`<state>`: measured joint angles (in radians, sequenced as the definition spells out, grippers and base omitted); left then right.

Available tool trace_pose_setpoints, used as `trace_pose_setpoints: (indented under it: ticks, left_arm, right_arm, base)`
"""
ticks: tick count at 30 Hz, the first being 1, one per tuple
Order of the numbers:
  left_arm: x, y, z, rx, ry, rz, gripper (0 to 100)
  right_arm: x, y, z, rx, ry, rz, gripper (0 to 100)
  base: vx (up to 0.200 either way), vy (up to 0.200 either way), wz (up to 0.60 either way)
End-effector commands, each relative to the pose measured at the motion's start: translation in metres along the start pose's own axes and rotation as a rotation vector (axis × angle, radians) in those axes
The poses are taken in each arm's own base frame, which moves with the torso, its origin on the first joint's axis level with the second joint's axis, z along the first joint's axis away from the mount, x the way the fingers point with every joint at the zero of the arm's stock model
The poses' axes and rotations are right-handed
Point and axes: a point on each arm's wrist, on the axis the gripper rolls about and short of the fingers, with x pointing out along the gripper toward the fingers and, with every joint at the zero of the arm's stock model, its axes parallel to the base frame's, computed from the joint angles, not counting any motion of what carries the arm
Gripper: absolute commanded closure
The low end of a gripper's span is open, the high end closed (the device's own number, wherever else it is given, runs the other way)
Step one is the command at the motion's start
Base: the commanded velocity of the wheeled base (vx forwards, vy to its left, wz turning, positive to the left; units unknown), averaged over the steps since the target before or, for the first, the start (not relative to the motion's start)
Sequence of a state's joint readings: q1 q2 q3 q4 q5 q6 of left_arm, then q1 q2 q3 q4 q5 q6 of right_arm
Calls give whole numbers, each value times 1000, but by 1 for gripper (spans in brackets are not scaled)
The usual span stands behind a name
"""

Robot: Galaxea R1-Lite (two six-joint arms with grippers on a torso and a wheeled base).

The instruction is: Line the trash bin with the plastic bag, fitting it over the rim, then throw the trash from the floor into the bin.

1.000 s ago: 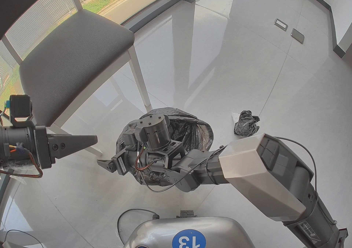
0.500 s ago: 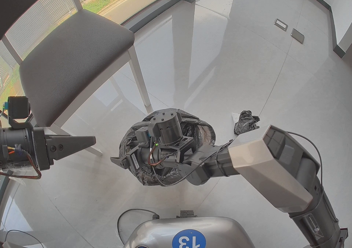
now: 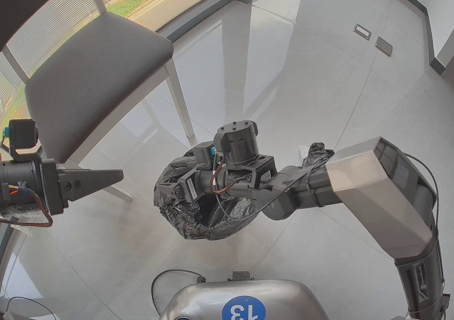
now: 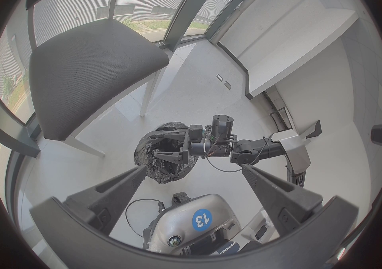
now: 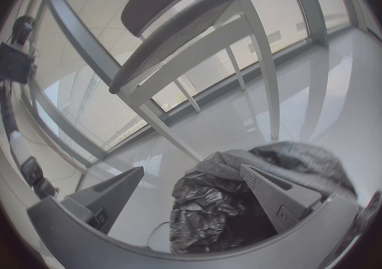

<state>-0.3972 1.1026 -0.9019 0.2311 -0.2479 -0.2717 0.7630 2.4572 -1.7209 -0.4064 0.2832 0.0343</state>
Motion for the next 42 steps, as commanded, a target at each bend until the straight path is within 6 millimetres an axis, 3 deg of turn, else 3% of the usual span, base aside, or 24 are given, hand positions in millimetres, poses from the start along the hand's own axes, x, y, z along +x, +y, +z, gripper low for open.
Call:
trace_pose_setpoints:
  ticks: [1, 5, 10, 17, 34, 42]
  left_arm:
    - [4, 1, 1, 1, -1, -10, 0]
    - [7, 1, 1, 2, 0, -18, 0]
    - [9, 2, 1, 5, 6, -17, 0]
    - [12, 4, 2, 43, 12, -5, 0]
    - [13, 4, 4, 47, -5, -8, 0]
    - [15, 4, 5, 48, -3, -8, 0]
  right_arm:
    - [-30, -30, 25, -182, -39, -73, 0]
    - [-44, -43, 37, -405, -36, -113, 0]
    - [-48, -50, 52, -554, -72, -146, 0]
    - [-55, -76, 48, -702, -35, -201, 0]
    - [-47, -99, 9, -688, 142, -167, 0]
    - [-45, -105, 5, -687, 145, -173, 0]
  base:
    - [0, 0, 0]
    - [0, 0, 0]
    - [0, 0, 0]
    - [0, 0, 0]
    - [0, 0, 0]
    - [0, 0, 0]
